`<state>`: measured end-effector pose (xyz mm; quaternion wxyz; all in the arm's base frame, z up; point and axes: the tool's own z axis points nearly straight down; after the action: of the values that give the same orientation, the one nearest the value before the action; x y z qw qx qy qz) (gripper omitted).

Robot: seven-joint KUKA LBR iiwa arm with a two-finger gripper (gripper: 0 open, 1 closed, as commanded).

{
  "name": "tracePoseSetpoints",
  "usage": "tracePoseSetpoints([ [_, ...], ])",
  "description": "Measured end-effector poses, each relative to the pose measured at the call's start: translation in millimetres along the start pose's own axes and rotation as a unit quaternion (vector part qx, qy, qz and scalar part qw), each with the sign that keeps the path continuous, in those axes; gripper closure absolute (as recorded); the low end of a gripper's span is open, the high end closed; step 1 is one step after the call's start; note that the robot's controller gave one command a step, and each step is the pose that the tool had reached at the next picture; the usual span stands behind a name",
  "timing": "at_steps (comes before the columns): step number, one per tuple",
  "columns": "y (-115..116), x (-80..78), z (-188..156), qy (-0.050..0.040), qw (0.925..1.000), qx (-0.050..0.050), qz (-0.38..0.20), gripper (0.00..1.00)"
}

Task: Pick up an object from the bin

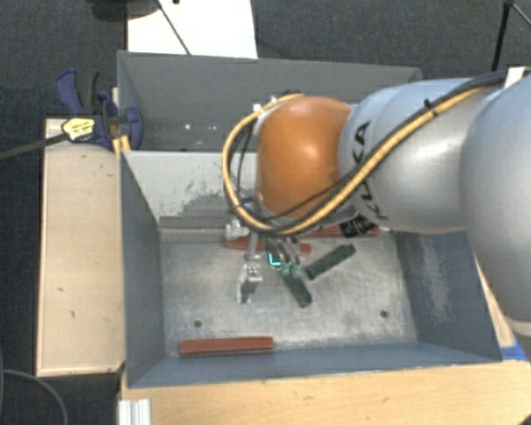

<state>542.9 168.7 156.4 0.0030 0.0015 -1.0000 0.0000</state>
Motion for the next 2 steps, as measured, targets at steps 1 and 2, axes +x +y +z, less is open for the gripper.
tracePoseSetpoints([
  [1,-1,-2.1,-4,-0.0038,1.0,-0.001,0.002,0.0],
  [2,-26,-19.5,-19,-0.0028,0.999,-0.001,-0.044,0.0],
])
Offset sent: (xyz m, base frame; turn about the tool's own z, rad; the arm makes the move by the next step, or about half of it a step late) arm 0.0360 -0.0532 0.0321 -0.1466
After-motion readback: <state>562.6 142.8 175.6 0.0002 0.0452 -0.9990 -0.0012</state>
